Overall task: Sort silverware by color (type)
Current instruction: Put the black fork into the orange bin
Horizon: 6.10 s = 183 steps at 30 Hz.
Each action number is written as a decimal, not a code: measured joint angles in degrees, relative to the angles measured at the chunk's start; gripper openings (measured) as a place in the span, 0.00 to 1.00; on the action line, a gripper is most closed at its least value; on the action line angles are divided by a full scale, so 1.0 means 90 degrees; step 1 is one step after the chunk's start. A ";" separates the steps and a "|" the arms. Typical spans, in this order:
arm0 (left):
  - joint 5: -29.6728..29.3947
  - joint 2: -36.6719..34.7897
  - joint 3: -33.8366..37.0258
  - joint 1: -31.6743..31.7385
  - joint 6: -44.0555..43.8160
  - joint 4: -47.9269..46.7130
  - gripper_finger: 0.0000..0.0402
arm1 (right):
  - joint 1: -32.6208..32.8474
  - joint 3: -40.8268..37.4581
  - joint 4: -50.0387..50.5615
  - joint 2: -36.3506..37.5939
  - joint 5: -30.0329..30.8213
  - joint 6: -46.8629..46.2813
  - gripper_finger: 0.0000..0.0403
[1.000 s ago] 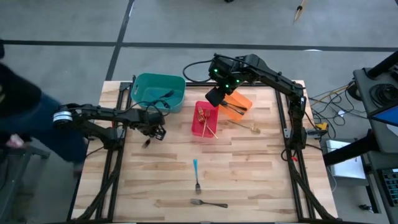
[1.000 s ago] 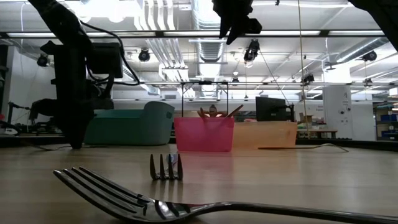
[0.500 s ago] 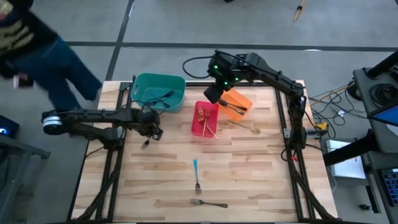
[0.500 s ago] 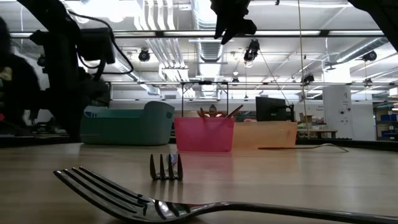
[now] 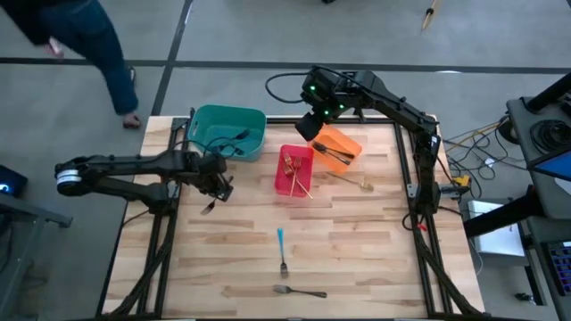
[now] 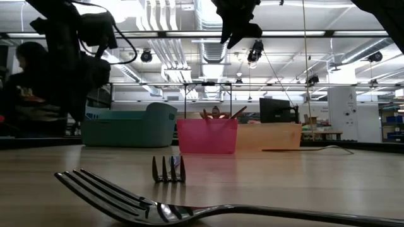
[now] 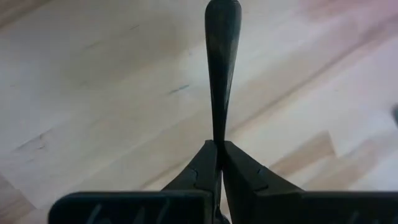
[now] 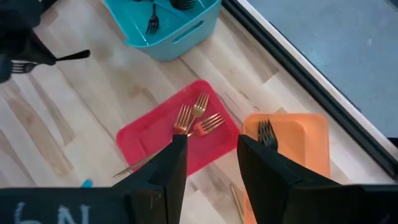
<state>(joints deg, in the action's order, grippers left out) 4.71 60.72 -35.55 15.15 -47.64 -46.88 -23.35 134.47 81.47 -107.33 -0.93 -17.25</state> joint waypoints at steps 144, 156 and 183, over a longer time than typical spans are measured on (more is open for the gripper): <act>-0.1971 0.1740 -0.6316 0.0489 0.8032 -0.1791 0.33 | -0.0504 -0.0437 -0.1536 -0.1417 -0.3907 -0.0096 0.02; -0.1963 0.0744 -0.6193 0.0636 0.7198 -0.1014 0.33 | -0.1104 -0.0466 0.0142 -0.0981 -0.3384 0.0651 0.02; -0.1964 0.0798 -0.6188 0.0634 0.6946 -0.0971 0.33 | -0.2543 -0.5719 -0.2168 0.1867 -0.4389 -0.0327 0.02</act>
<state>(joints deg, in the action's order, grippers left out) -12.97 67.90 -91.24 20.86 14.87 -55.61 -46.24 83.00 61.96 -90.53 -40.43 -20.19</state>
